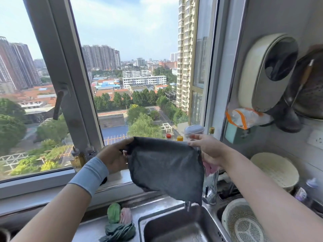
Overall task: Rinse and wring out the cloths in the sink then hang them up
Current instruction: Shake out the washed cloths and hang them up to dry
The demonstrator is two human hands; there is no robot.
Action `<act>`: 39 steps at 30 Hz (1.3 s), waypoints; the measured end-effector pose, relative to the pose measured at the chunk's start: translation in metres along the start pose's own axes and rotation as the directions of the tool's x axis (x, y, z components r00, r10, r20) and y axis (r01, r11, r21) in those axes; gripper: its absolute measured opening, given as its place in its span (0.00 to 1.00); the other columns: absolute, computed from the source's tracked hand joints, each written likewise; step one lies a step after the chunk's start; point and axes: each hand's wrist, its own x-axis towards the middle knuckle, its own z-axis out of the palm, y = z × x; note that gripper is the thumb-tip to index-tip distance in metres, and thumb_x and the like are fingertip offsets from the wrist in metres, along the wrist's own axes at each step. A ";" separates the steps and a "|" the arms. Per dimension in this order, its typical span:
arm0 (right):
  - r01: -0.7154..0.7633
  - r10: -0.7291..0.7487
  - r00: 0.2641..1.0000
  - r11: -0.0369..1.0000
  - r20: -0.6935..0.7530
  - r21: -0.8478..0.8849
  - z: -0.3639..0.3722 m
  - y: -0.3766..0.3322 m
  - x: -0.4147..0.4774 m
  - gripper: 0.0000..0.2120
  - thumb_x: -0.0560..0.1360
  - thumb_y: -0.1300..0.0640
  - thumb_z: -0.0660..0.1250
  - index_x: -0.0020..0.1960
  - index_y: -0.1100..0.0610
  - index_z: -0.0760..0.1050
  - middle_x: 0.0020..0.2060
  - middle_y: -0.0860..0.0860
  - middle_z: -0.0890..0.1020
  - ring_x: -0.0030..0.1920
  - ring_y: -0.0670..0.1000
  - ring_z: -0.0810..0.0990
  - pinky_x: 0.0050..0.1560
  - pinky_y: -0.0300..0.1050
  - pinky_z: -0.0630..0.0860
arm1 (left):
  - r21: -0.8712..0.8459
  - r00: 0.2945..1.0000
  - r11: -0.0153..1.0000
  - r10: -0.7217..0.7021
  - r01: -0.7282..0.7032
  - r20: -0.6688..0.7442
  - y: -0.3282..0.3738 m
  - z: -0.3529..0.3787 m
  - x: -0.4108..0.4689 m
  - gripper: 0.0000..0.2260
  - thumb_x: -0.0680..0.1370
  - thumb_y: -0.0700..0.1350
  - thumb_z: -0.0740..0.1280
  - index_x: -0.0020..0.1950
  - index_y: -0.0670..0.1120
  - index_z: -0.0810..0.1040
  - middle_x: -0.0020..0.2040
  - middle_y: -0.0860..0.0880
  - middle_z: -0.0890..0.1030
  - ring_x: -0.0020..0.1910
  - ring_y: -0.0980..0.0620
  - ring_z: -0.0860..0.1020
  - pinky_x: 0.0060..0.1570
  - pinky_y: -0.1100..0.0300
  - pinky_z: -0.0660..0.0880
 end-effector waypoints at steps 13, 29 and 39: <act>0.175 -0.280 0.952 0.831 -0.126 -0.528 0.030 0.010 0.000 0.22 0.84 0.60 0.54 0.73 0.39 0.65 0.71 0.54 0.70 0.54 0.52 0.78 0.56 0.51 0.78 | 0.927 0.873 0.335 0.388 0.165 -0.296 -0.002 0.000 0.005 0.31 0.69 0.43 0.75 0.70 0.52 0.68 0.63 0.42 0.73 0.59 0.43 0.75 0.58 0.52 0.76; 0.090 -0.106 0.992 0.972 -0.062 -0.216 0.044 0.003 -0.002 0.24 0.81 0.69 0.60 0.71 0.48 0.70 0.53 0.62 0.83 0.44 0.60 0.82 0.52 0.62 0.81 | 0.996 0.918 -0.016 0.387 -0.091 0.090 0.014 -0.016 0.003 0.19 0.74 0.37 0.65 0.52 0.62 0.78 0.65 0.55 0.68 0.66 0.52 0.70 0.68 0.49 0.68; 0.196 -0.279 0.958 0.805 -0.067 -0.560 0.043 -0.004 -0.014 0.06 0.80 0.52 0.66 0.52 0.48 0.81 0.55 0.45 0.81 0.58 0.48 0.78 0.56 0.43 0.72 | 0.975 0.921 -0.217 0.367 -0.050 0.129 0.038 -0.007 0.002 0.08 0.80 0.46 0.62 0.51 0.61 0.75 0.50 0.58 0.78 0.49 0.52 0.77 0.48 0.56 0.75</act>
